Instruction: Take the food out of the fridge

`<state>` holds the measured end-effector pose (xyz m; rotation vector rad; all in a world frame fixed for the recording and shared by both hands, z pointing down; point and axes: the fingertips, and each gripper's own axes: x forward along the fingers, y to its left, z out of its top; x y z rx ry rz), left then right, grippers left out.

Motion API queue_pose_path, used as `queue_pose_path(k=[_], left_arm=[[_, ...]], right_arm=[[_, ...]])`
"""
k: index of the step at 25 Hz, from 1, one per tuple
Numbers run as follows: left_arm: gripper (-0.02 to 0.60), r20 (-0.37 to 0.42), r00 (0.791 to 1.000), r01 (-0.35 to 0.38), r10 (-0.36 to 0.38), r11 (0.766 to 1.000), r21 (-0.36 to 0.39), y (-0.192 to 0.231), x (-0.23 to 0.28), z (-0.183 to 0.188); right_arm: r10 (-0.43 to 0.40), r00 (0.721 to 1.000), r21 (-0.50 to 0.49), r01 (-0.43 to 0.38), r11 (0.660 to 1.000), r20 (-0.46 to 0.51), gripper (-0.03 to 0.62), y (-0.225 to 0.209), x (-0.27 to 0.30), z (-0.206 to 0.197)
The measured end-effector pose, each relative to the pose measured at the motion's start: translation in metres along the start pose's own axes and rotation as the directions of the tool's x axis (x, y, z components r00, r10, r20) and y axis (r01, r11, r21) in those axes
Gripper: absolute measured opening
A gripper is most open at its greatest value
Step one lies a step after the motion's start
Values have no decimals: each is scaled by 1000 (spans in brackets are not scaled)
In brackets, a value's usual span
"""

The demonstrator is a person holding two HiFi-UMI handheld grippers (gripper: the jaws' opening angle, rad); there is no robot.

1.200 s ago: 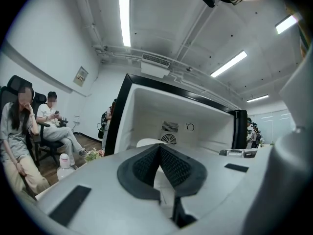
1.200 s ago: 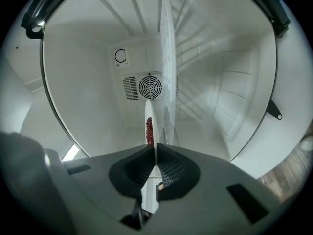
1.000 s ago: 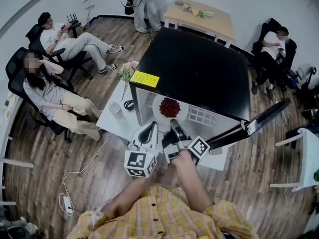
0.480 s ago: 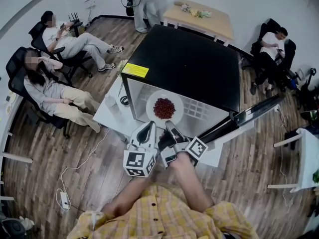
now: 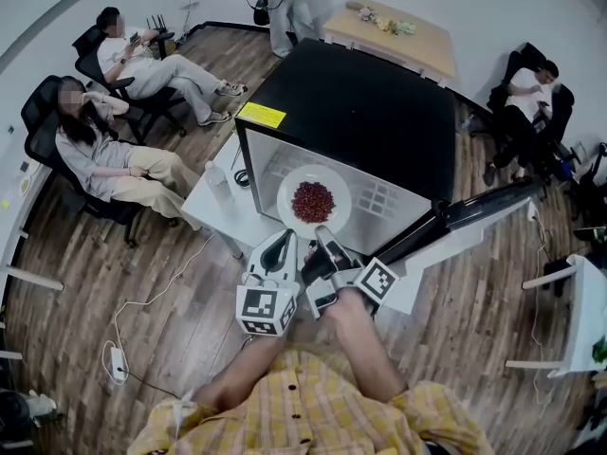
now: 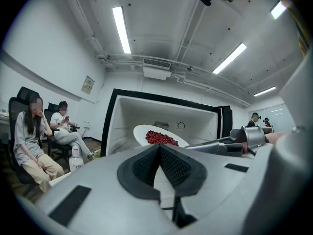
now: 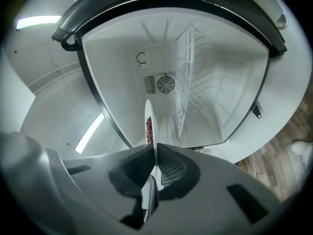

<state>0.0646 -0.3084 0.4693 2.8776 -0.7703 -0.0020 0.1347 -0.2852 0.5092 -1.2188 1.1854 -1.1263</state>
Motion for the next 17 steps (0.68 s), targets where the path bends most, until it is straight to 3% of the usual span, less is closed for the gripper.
queue_pose_path(k=[17], left_arm=[[8, 11, 999, -35, 35, 999, 17, -12, -23, 0]], right_arm=[[7, 999, 11, -7, 1000, -38, 17, 7, -18, -11]])
